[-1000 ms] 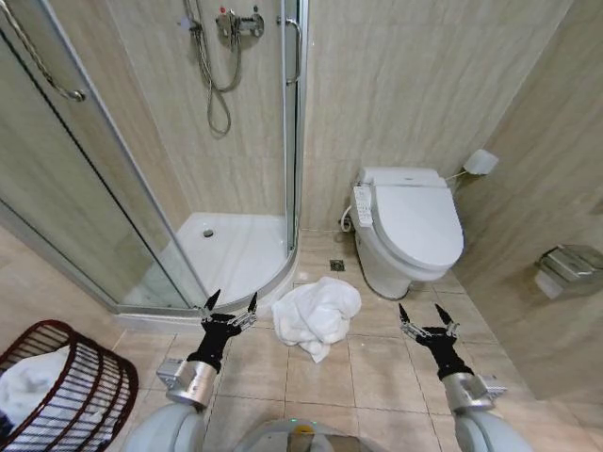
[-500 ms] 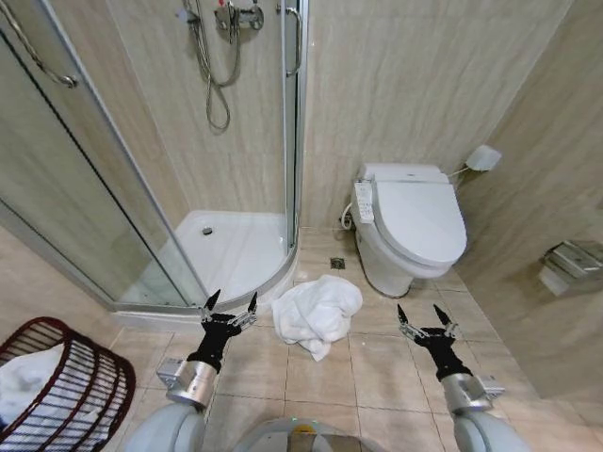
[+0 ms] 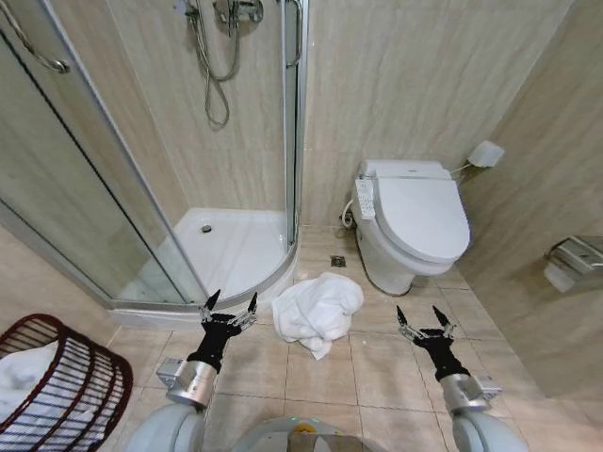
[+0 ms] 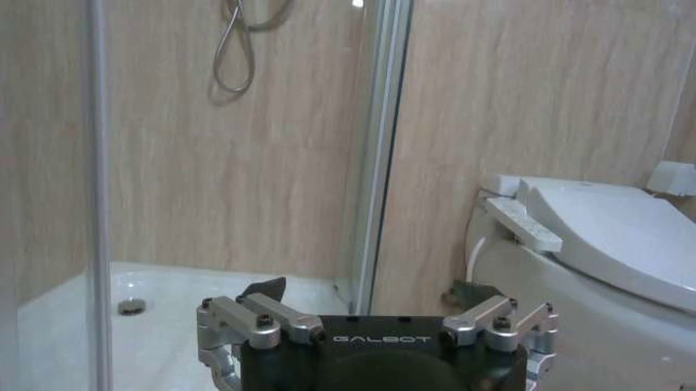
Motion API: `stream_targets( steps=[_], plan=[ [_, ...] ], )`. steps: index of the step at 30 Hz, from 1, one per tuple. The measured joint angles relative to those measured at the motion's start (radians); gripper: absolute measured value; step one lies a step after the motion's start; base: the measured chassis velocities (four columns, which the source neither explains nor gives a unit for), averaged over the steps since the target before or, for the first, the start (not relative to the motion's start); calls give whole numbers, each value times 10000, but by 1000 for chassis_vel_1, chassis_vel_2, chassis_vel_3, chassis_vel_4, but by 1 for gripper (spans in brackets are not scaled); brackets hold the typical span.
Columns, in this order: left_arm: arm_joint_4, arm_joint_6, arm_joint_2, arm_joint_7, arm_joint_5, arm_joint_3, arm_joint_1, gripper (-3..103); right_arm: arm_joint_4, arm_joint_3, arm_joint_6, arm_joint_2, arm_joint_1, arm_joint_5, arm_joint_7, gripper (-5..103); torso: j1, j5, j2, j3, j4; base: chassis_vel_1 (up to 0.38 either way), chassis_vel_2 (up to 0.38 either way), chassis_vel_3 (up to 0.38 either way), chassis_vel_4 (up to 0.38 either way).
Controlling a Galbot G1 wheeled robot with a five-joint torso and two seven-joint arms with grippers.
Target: Discard the used towel into the hamper.
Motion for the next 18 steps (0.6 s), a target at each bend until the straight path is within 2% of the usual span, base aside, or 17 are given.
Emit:
stream_targets(
  steps=[8,10,12,15,18],
  plan=[
    [0,0,0,0,0,0,0,100,-784,-46,-141,-525,508,634,-240,100,3,0,1,-3,0,0,0,0,0],
    [0,0,0,0,0,0,0,100,-1295,-116,-68,-763,880,1128,-809,100,9,0,17,6,-1,0,0,0,0],
    [0,0,-1,0,0,0,0,100,-1426,-128,-35,-817,972,1215,-952,100,11,0,21,9,0,0,0,0,0],
    [0,0,0,0,0,0,0,100,-2428,-212,205,-1184,1574,1679,-1959,100,16,0,41,21,-1,0,0,0,0],
    [0,0,-1,0,0,0,0,100,-2851,-249,277,-1330,1833,1772,-2364,100,20,1,48,25,0,0,0,0,0]
  ],
)
